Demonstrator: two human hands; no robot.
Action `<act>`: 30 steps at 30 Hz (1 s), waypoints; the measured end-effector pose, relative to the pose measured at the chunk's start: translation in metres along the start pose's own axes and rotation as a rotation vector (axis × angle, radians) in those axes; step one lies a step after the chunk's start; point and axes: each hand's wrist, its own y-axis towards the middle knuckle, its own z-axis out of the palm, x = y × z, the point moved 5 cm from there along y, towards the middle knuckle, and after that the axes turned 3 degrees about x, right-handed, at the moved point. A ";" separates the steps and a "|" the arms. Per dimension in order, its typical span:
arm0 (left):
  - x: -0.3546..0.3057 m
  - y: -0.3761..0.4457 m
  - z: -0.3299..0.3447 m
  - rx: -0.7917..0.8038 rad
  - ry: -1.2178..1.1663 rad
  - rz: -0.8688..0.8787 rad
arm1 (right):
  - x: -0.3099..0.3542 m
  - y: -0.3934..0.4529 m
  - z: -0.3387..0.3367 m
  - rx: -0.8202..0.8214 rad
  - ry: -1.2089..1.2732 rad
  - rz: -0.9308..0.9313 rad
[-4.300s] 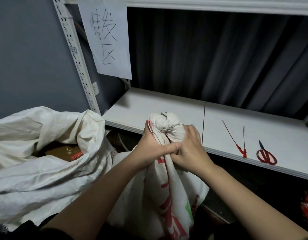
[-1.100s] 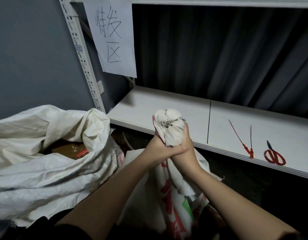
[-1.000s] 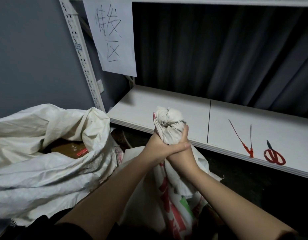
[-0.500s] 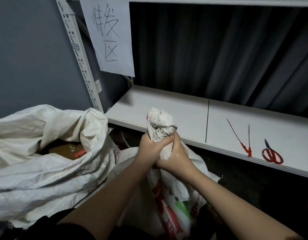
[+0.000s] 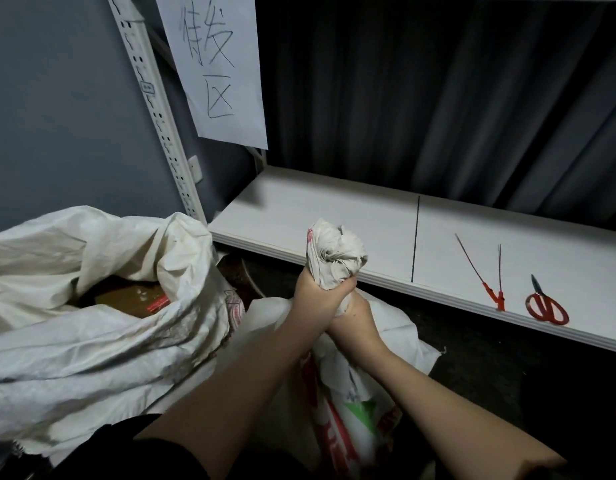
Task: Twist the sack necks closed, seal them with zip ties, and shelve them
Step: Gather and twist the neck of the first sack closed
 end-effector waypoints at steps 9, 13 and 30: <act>-0.012 0.001 0.028 0.157 -0.148 -0.028 | 0.009 -0.002 -0.053 -0.098 -0.062 -0.113; -0.016 0.005 0.036 0.261 -0.114 -0.021 | -0.006 0.004 -0.076 -0.044 -0.127 -0.089; 0.079 0.005 0.009 0.256 0.604 -0.047 | -0.125 0.000 0.032 0.098 -0.554 0.174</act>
